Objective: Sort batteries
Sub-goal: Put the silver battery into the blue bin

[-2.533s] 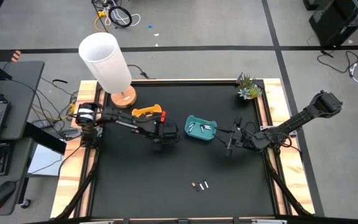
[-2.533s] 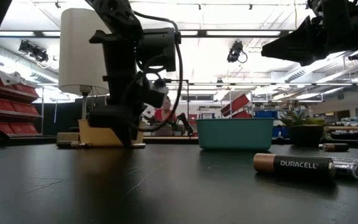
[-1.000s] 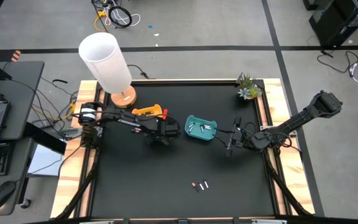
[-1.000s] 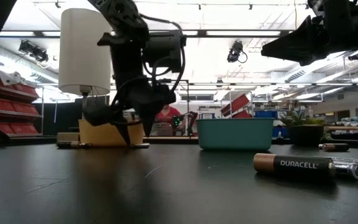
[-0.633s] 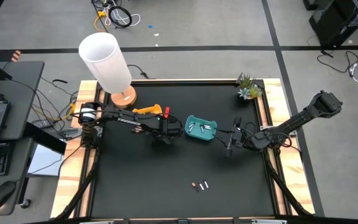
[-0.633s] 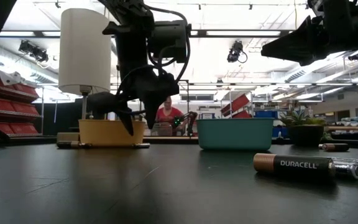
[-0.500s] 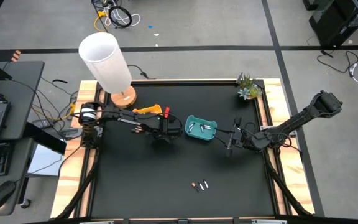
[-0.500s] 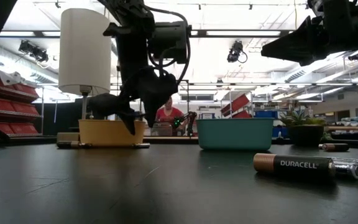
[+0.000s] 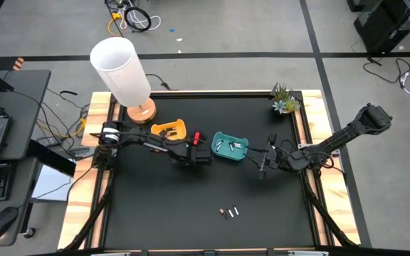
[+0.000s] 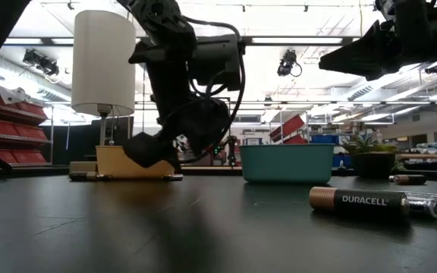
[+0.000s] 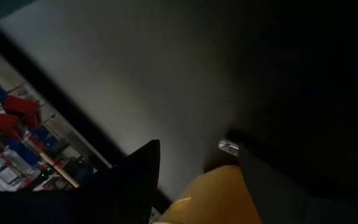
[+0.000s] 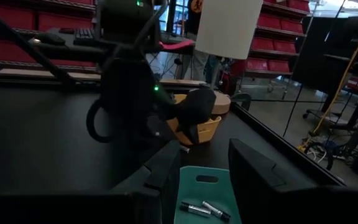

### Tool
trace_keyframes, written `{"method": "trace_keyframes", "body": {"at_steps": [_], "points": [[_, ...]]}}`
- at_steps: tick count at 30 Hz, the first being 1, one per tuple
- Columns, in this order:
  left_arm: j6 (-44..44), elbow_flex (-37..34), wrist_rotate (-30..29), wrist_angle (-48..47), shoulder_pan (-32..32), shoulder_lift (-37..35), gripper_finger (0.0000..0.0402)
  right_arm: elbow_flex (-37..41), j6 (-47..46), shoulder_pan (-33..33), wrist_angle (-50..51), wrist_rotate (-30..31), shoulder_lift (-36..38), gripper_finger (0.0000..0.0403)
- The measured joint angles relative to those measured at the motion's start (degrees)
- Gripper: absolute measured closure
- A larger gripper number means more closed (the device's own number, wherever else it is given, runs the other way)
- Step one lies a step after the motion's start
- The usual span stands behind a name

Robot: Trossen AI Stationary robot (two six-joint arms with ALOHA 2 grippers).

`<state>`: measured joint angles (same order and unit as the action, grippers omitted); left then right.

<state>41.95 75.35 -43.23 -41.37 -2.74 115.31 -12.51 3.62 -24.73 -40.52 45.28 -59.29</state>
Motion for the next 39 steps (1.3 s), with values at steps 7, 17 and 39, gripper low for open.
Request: {"method": "trace_keyframes", "body": {"at_steps": [7, 17, 39], "points": [[-0.49, 0.16, 0.34, 0.38, -0.78, -0.02, 0.0177, 0.0, -0.15, 0.0, 0.26, 0.0, -0.02, 0.0279], [-7.33, 3.86, -2.1, -5.13, -1.05, -0.03, 0.0174, 0.0, -0.09, 0.07, 0.22, 0.02, -0.02, 0.0279], [-19.13, 7.17, 15.87, -12.62, 3.22, -0.07, 0.0138, 0.0, -0.2, 0.07, 0.09, 0.0, -0.02, 0.0279]]}}
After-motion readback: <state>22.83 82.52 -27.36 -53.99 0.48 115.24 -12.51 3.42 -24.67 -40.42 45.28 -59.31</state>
